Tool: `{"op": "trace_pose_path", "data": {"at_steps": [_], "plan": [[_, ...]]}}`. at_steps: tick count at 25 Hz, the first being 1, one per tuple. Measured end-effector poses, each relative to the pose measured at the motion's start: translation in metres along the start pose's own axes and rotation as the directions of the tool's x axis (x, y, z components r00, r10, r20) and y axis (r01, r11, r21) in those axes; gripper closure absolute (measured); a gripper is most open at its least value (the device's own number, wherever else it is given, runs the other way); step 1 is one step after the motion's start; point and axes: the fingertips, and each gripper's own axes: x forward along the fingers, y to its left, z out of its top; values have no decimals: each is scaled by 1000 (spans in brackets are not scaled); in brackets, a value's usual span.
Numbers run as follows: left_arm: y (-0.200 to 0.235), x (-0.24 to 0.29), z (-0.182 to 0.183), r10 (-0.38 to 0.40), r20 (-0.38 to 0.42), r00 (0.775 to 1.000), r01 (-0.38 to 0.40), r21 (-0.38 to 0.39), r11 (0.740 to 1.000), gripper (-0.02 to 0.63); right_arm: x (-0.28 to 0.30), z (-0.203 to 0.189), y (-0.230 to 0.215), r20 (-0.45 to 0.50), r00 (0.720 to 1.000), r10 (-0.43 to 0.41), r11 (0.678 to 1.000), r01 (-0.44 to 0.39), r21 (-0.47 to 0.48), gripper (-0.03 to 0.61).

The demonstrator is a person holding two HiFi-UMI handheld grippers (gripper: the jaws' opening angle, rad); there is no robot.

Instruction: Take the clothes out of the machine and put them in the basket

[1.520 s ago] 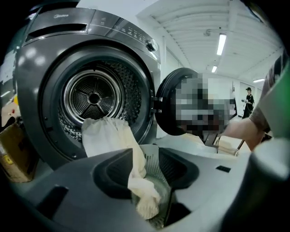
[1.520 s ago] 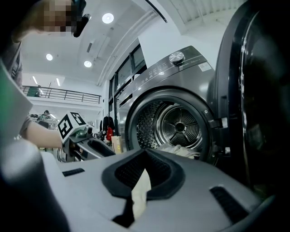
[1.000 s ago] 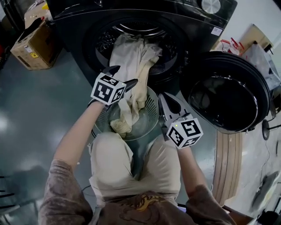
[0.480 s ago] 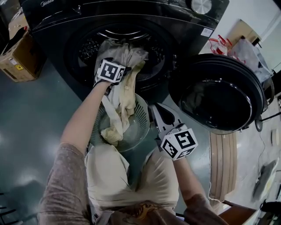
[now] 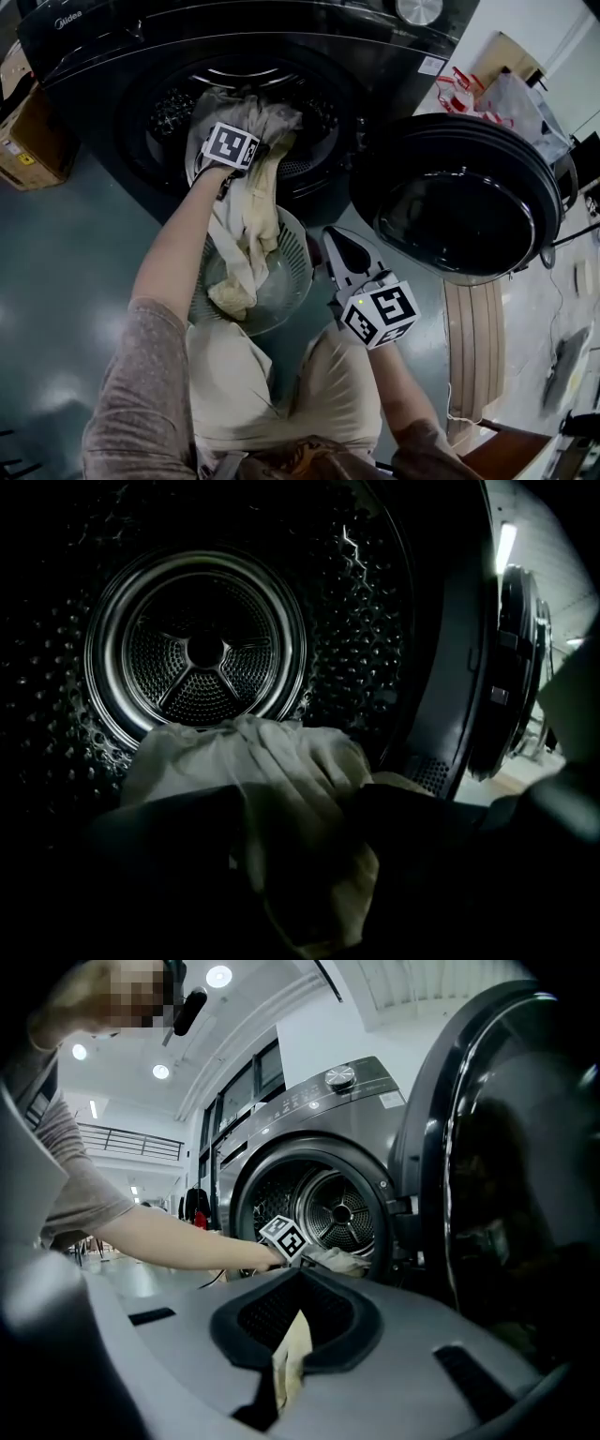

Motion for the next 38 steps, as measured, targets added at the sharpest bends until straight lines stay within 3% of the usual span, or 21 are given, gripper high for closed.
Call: {"op": "trace_pose_path", "data": {"at_steps": [6,9,15,19,23,31,38], "plan": [[-21,-2,0,-32,-7,999,32,68,997,397,0,-7,3,-14,1000,-3,1000,3,6,580],[-29,-2,-5,-23,-29,999,26,131,991,570,-2,-7,6,-12,1000,1,1000,-1,7,580],[-34,-35,2,-13,57,998,7,108,994,584,-5,-8,3,-6,1000,-3,1000,3,12,580],[-50,-84,-2,-69,108,992,53,137,989,586,-1,-5,-1,24,1000,0,999,-1,34,580],[-71,-133,-13,-114,145,983,99,107,989,586,6,-7,1,33,999,29,998,-30,50,581],[-113,-219,-56,-184,194,964,183,23,983,586,12,-11,4,34,997,73,995,-75,60,580],[-142,-283,-67,-272,180,945,265,61,962,586,19,-9,-1,36,996,80,995,-82,60,581]]}}
